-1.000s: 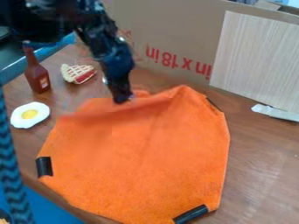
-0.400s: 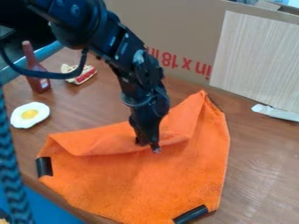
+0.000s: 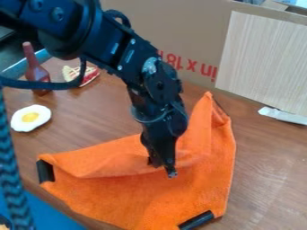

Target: Fold the cloth from top left to bottom right

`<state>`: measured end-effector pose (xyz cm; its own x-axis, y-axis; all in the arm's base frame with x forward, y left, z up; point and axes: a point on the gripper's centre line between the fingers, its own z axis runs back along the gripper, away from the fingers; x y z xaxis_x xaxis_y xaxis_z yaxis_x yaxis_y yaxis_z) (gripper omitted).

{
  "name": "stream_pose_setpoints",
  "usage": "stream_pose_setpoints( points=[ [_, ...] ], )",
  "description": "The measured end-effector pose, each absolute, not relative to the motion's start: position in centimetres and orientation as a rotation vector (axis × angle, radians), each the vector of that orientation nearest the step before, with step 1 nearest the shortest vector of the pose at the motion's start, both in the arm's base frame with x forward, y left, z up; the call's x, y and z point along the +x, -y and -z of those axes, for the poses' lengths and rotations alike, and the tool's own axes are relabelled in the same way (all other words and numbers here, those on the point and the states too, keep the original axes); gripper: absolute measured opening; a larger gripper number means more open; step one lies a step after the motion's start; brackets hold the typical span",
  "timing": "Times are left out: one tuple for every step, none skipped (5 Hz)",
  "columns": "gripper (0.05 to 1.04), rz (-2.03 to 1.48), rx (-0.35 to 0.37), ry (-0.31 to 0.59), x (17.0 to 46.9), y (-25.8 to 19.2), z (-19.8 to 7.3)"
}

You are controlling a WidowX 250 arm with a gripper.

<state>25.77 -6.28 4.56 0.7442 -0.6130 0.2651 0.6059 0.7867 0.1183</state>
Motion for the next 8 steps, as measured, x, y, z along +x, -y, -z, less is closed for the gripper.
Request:
stream_pose_setpoints(
  points=[
    [0.058, 0.673, 0.018, 0.292, 25.1, 8.1, -4.7],
    [0.058, 0.675, 0.01, 0.279, 24.5, 9.2, -4.4],
    [0.072, 0.696, 0.014, 0.262, 24.0, 9.9, -3.6],
    [0.217, 0.698, 0.005, 0.261, 23.7, 10.1, -3.4],
    [0.479, 0.687, -0.034, 0.238, 23.0, 10.2, -3.1],
    [0.787, 0.674, -0.105, 0.232, 22.8, 9.5, -4.1],
    [1.0, 0.712, -0.168, 0.255, 22.4, 8.9, -6.1],
    [1.003, 0.703, -0.103, 0.314, 22.4, 5.3, -9.6]
  ],
)
